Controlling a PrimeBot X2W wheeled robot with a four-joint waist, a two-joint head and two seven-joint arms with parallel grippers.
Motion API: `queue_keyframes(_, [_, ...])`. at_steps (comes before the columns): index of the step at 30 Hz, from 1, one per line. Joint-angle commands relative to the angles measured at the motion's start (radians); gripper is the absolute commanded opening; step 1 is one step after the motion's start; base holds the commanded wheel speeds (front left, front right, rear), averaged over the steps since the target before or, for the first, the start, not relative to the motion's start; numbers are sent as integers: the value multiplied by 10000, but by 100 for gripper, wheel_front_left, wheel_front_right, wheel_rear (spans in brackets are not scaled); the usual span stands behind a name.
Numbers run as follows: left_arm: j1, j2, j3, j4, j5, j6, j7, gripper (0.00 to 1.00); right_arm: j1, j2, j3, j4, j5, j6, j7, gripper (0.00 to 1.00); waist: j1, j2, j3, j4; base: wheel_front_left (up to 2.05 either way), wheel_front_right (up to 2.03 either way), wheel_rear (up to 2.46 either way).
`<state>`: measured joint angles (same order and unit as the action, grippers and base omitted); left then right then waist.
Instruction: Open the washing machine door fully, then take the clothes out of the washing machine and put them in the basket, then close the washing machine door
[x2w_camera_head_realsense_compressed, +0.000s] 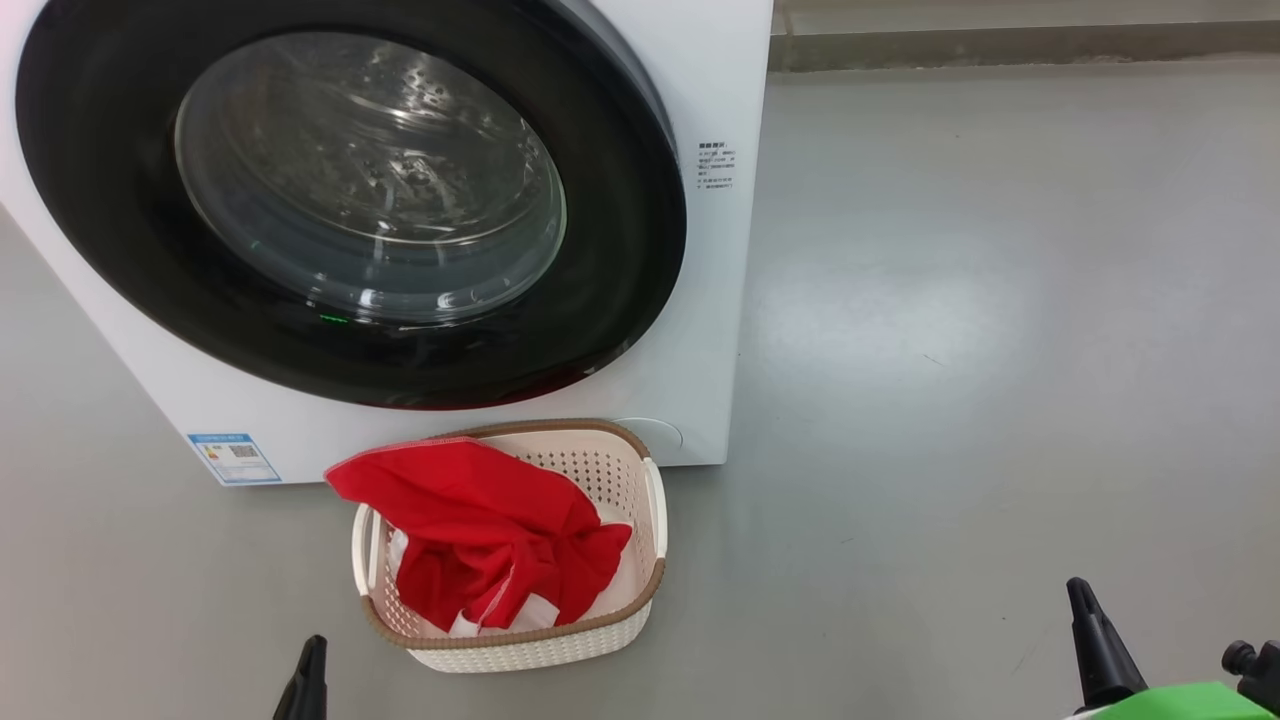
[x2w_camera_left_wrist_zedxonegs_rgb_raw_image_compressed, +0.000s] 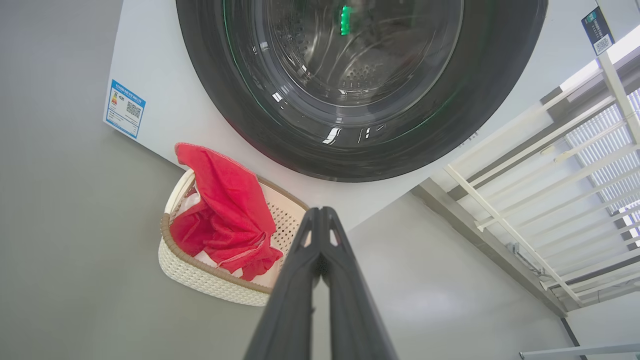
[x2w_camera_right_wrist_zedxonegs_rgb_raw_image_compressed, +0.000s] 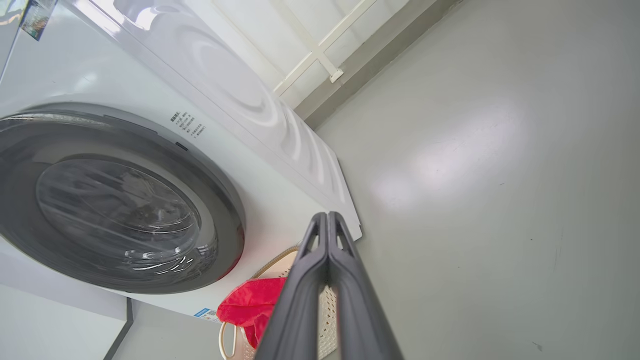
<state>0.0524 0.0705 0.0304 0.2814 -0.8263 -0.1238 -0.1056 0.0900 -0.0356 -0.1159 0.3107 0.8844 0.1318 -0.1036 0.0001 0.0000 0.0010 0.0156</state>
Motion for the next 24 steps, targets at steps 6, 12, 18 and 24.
queue_keyframes(6, [-571,35,267,-244,-717,-31,193,0,-641,-142,40,-315,697,-5,179,0,-1,0,0,-12,0,0,0])
queue_keyframes(12, [-666,14,319,-252,-1344,-35,370,0,-764,-143,37,-342,1275,-6,356,0,-1,0,1,-25,0,0,0])
queue_keyframes(18, [-778,-10,379,-260,-2076,-38,577,0,-907,-143,33,-374,1949,-6,562,0,-1,0,1,-39,0,0,0])
queue_keyframes(24, [-874,-31,430,-267,-2703,-42,754,0,-1029,-144,30,-401,2526,-7,739,0,-1,0,1,-52,0,0,0])
